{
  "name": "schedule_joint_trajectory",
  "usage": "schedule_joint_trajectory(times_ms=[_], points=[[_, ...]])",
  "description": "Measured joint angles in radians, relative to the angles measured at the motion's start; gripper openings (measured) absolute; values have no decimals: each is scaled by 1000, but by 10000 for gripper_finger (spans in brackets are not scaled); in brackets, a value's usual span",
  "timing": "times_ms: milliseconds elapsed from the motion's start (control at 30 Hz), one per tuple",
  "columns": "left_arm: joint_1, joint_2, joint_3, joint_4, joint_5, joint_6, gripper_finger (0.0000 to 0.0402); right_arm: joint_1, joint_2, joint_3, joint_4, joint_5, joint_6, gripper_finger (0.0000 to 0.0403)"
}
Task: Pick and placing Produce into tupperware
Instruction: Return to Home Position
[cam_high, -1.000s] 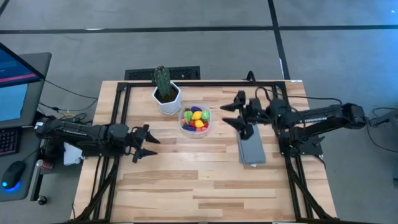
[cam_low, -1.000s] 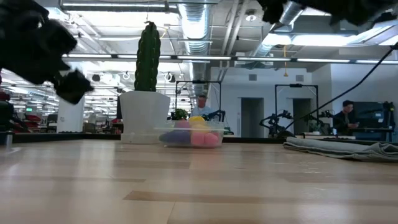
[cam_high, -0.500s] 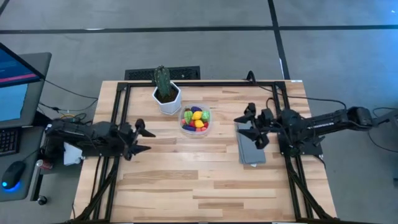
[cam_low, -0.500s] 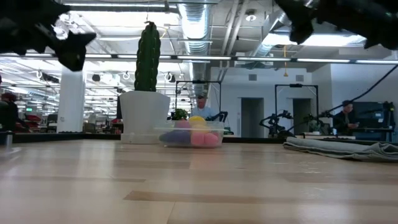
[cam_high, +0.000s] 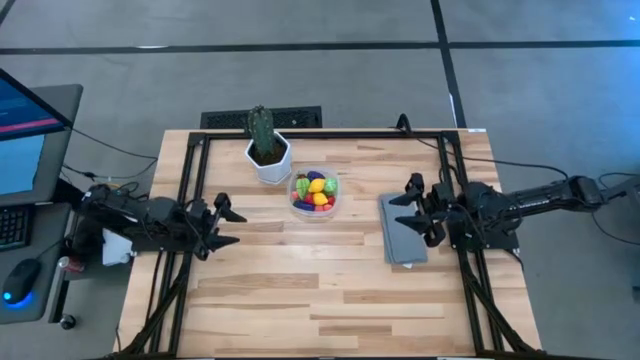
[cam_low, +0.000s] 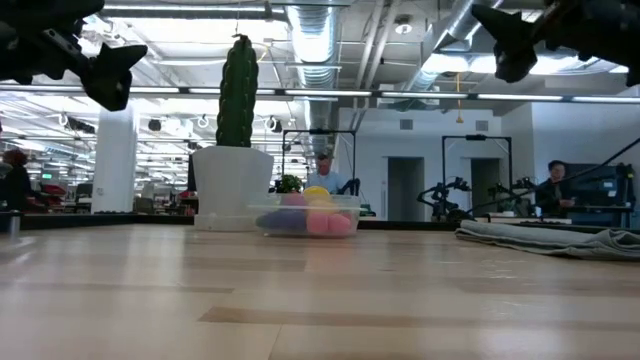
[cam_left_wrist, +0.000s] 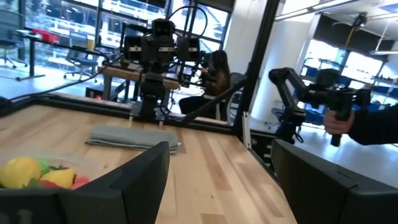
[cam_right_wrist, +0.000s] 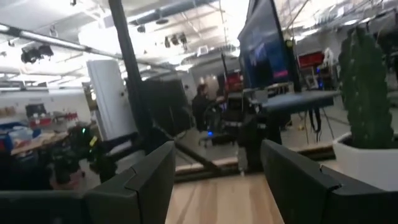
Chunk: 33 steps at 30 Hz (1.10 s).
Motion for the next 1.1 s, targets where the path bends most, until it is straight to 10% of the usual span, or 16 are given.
schedule_joint_trajectory(times_ms=[667,1100], points=[[-99,0,0,63,-148,2,272,-5,-617,-152,-419,-3,32,260],[-109,0,0,62,-232,34,272,3,-616,-150,-650,114,76,260]])
